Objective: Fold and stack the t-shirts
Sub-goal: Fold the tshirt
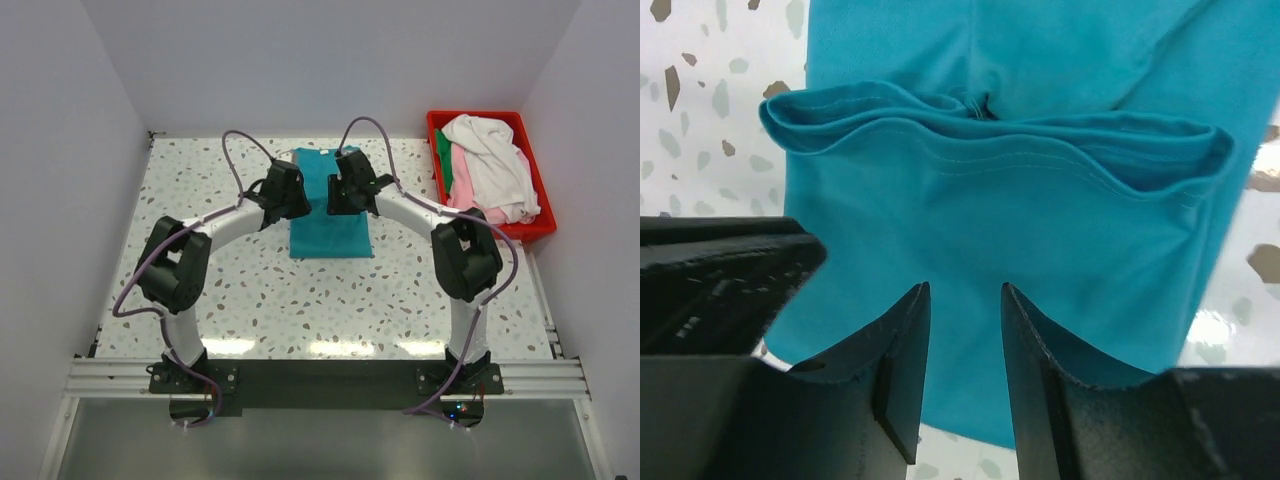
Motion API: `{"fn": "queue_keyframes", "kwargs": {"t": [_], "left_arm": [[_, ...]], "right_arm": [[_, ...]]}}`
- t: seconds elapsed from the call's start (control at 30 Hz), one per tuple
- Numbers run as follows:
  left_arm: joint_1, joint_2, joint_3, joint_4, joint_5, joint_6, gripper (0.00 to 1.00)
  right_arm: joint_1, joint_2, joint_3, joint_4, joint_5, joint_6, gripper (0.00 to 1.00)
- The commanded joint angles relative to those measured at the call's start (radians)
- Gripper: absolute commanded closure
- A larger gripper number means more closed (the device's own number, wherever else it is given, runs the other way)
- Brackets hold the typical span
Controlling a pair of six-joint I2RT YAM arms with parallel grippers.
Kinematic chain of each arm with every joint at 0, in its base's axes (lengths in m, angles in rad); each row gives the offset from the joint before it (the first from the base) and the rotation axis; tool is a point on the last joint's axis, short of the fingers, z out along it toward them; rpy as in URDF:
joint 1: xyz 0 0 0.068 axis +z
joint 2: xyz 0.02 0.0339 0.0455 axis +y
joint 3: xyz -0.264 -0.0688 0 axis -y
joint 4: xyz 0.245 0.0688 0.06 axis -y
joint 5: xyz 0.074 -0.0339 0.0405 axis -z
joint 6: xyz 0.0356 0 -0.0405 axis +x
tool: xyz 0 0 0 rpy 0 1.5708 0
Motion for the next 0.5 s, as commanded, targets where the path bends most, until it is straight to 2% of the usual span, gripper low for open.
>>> {"fn": "queue_keyframes", "kwargs": {"t": [0.0,0.3,0.47], "left_arm": [[0.005,0.061,0.044,0.033,0.01,0.026,0.8],[0.046,0.258,0.254,0.038,0.022,0.089,0.79],[0.066,0.354,0.343,0.001,0.028,0.109,0.77]], "right_arm": [[-0.009,0.06,0.086,0.049,-0.024,-0.025,0.62],[-0.072,0.264,0.315,-0.026,-0.024,-0.034,0.63],[-0.11,0.325,0.36,-0.063,-0.024,-0.036,0.64]]}}
